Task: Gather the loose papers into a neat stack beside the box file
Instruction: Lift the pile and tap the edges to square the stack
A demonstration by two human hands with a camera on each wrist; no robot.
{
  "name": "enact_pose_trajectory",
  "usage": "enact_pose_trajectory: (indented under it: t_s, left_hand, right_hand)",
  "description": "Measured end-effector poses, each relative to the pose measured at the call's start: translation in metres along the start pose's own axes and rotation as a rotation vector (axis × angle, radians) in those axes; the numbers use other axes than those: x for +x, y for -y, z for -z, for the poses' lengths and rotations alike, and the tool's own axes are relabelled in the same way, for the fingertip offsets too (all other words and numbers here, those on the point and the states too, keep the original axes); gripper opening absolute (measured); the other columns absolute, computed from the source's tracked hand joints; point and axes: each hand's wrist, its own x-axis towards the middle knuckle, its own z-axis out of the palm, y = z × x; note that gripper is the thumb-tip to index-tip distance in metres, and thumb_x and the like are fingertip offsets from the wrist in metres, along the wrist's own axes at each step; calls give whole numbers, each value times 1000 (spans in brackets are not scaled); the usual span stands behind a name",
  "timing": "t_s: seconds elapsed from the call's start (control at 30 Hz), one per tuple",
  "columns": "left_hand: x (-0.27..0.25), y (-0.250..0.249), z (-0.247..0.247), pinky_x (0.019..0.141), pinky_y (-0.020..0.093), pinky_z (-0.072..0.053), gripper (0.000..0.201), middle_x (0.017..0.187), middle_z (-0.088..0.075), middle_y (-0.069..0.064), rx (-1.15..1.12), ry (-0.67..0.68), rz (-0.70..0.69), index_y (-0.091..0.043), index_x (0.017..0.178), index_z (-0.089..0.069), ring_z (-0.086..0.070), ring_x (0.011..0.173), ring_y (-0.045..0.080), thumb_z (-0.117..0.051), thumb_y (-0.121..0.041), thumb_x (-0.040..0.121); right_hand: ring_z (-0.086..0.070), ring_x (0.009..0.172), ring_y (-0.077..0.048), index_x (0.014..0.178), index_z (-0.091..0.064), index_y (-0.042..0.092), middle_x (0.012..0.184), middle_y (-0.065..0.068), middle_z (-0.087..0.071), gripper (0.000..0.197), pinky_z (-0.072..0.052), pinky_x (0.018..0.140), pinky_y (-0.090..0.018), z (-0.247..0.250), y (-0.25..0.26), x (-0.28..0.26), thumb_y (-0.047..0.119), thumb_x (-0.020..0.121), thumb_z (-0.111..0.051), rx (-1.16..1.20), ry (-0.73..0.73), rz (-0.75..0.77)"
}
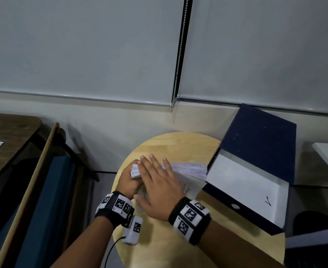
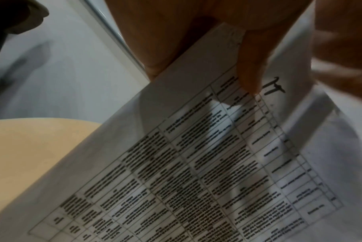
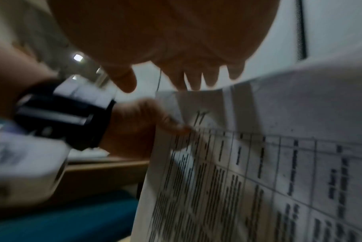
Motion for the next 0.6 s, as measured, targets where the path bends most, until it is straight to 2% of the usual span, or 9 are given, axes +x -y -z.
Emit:
enact_pose_trajectory:
  t_s: [0.07, 0.13, 0.17, 0.23, 0.27, 0.37, 0.47, 0.57, 0.6]
  left_hand:
    - [-1, 0, 3, 73, 28, -53, 35, 81, -69, -2, -21, 3, -3, -5, 92, -62, -64, 77, 10, -69, -24, 64]
    - [-1, 1, 4, 72, 27, -54, 47, 85, -69, 5, -67, -3, -4, 3, 98, -61, -64, 79, 13, -71, -25, 61]
    - [0, 2, 4, 71, 26, -53, 51, 85, -68, 6, -62, -8, 1, 7, 99, -59, -64, 79, 13, -72, -25, 60]
    - [1, 5, 5, 67, 20, -51, 50, 77, -67, -4, -33, 0, 1, 10, 95, -56, -62, 73, 7, -72, -22, 59]
    - [1, 5, 4, 64, 18, -50, 46, 73, -66, -5, -19, 6, 4, 10, 91, -55, -60, 69, 5, -73, -15, 58]
    - [6, 9, 4, 60, 15, -47, 35, 70, -61, -7, -30, 2, 41, 4, 83, -53, -56, 64, 2, -73, 1, 55]
    - [6, 12, 3, 58, 14, -46, 32, 65, -59, -13, -30, 3, 56, -6, 78, -51, -54, 62, 1, -73, 1, 55]
    - [7, 14, 5, 58, 20, -47, 31, 64, -57, -11, -33, 0, 77, -11, 74, -52, -54, 64, 9, -75, 0, 56]
    - [6, 14, 5, 57, 20, -46, 31, 64, -57, -11, -26, -3, 82, -12, 73, -52, -54, 64, 10, -76, 0, 56]
  right_hand:
    - [12, 152, -23, 156, -11, 12, 166, -6, 1, 87, -4, 122, -53, -3, 1, 1, 59, 88, -38, -4, 33, 4]
    - [15, 152, -21, 157, -8, 12, 166, -4, 7, 88, 5, 122, -49, 0, 2, 2, 59, 88, -37, 39, 9, -16]
    - [14, 152, -20, 157, -8, 12, 166, -4, 6, 89, 3, 122, -49, 1, 3, 2, 59, 87, -38, 38, 17, -21]
    - [10, 153, -21, 156, -10, 11, 166, -6, 3, 91, -6, 122, -52, -1, 3, 1, 59, 85, -40, 1, 46, -7]
    - [10, 152, -21, 156, -8, 11, 166, -6, 5, 92, -5, 122, -52, -1, 2, -1, 59, 85, -41, 1, 48, -10]
    - [16, 151, -19, 157, 0, 12, 164, -2, 15, 93, 9, 122, -45, 2, -6, -7, 54, 84, -42, 82, 27, -122]
    - [4, 153, -24, 156, -5, 11, 162, -4, 11, 96, -6, 123, -52, 7, -22, -19, 52, 81, -48, 5, 61, -175]
    - [11, 152, -22, 156, 0, 11, 163, -3, 12, 94, 3, 123, -46, 8, -40, -30, 51, 84, -45, 63, 26, -257]
    - [7, 153, -24, 156, -3, 10, 163, -3, 11, 95, 4, 122, -45, 9, -43, -33, 51, 83, -46, 35, 16, -268]
